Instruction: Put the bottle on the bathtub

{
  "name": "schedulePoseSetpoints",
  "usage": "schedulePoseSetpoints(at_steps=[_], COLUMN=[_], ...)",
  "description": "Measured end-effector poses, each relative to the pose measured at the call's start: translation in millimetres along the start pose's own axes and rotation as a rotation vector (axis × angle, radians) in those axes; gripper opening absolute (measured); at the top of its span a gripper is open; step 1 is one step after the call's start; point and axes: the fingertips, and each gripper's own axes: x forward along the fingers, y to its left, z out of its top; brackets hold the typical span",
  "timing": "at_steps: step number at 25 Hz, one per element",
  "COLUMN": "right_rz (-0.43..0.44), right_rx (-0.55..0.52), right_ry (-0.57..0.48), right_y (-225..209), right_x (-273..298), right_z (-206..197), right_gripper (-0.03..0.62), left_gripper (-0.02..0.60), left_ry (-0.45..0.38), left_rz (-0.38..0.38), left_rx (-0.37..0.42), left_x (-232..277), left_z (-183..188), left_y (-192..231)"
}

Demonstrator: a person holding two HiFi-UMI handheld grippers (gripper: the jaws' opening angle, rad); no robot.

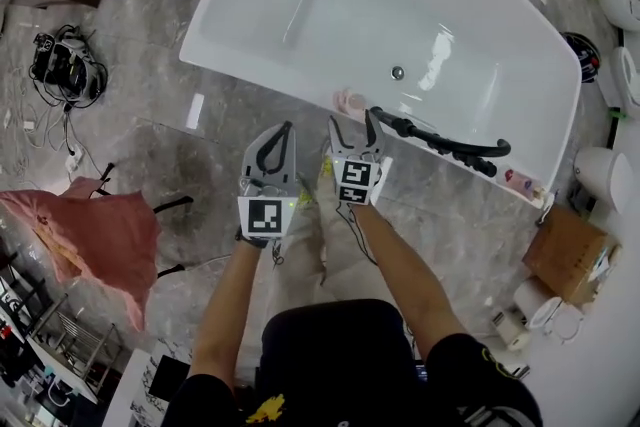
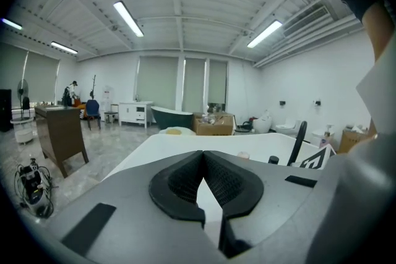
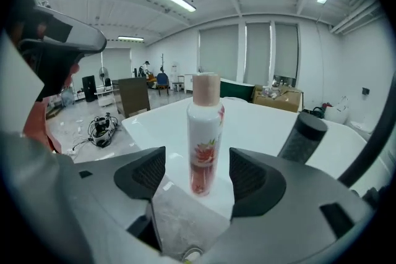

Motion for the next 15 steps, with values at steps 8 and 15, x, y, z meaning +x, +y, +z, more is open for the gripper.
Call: schedulePoseSetpoints(at_steps=[8, 15], right_rz=[0.004, 0.076], right_rx=[-0.037, -0.116], right_ry=[-0.022, -0.11], right_y=[-1.7, 3.0], right_x=[-114.8, -224.2], right_z=[67.6, 125.6], right_gripper=[0.09, 0.002], left_gripper=[0.018, 0.018], left_ry=[-0.031, -0.116], left_rz=[-0.034, -0.061], left_rx=[0.035, 0.074], left_x=[-59.9, -108.6], left_z=[76.1, 156.6], left_y=[-23.4, -41.9])
